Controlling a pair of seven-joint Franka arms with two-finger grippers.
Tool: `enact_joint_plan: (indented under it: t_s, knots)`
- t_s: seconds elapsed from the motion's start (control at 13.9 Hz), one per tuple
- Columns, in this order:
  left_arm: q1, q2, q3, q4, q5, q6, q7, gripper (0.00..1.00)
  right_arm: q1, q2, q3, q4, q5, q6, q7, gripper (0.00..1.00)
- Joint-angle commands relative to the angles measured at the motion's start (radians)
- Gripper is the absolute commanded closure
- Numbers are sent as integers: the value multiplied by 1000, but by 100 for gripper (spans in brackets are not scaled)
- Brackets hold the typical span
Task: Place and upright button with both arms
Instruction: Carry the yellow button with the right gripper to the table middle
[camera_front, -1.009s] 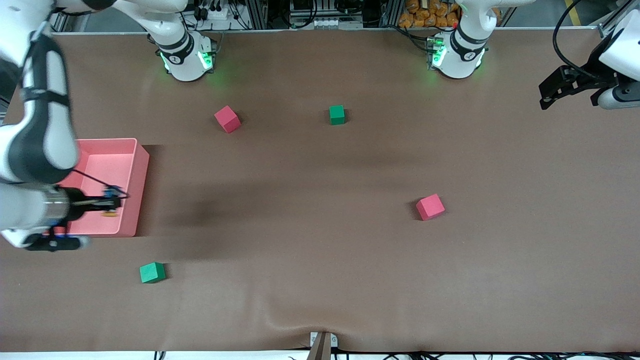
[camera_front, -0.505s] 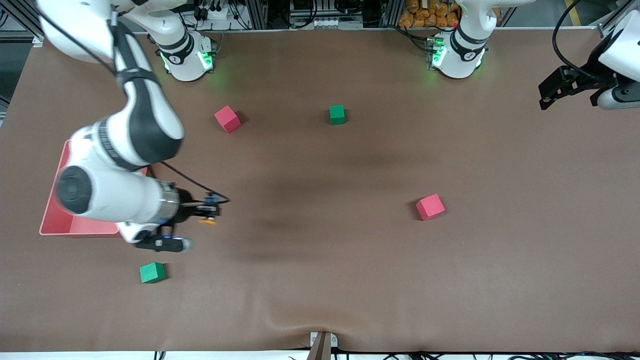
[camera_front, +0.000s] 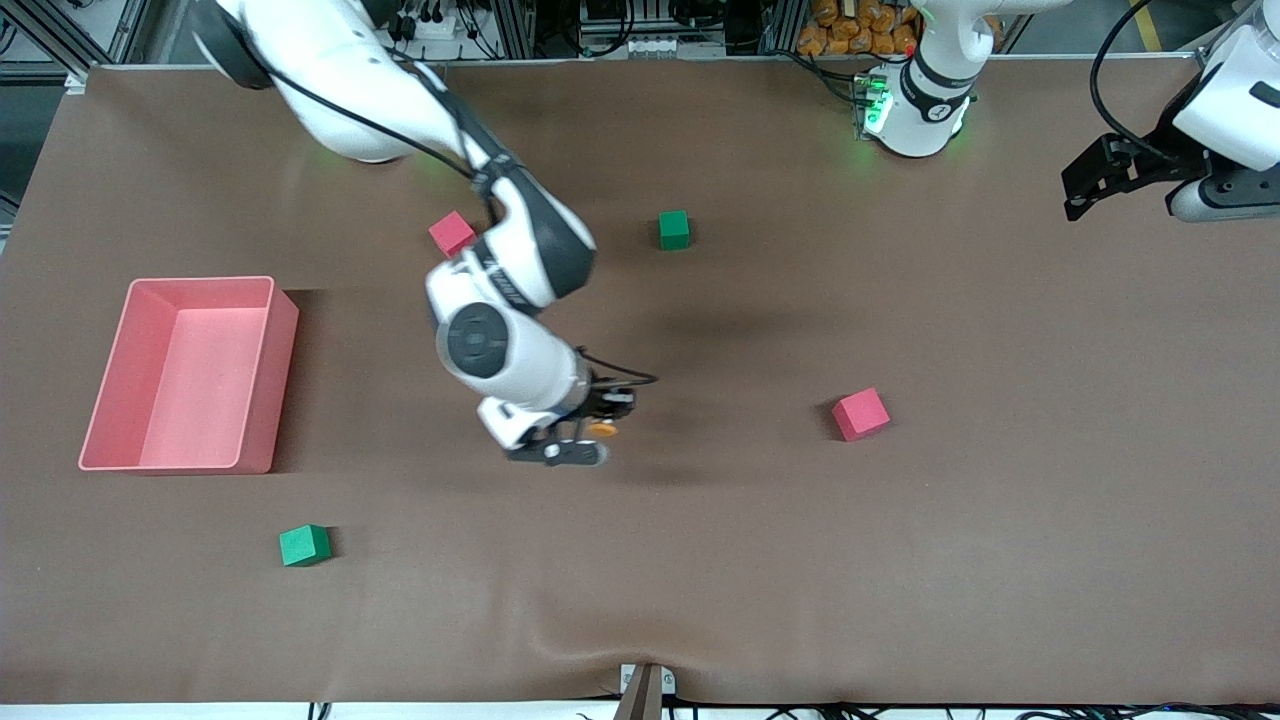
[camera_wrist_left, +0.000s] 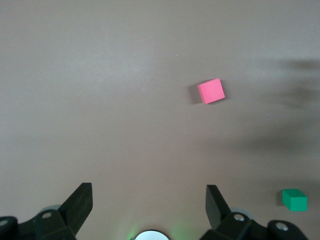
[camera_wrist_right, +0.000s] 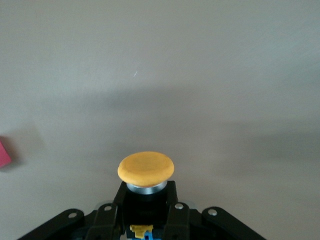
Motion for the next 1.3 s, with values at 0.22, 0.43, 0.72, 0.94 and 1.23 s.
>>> enact_joint_plan:
  t_s: [0.22, 0.43, 0.72, 0.94, 1.23]
  knots:
    - [14, -5, -1, 10, -27, -12, 8, 0, 126, 111, -17, 40, 9, 90, 15, 100]
    - [14, -5, 7, 6, -27, -16, 8, 0, 161, 144, -18, 37, -6, 131, 15, 100]
    - [12, 0, 7, 11, -28, 0, 6, 0, 172, 175, -18, 37, -43, 150, 15, 100]
    - [11, -2, 2, 7, -28, -3, 6, 0, 173, 177, -20, 33, -77, 153, 18, 1]
    - [8, 0, -2, 7, -28, -4, 8, 0, 163, 161, -17, 39, -92, 163, 36, 0]
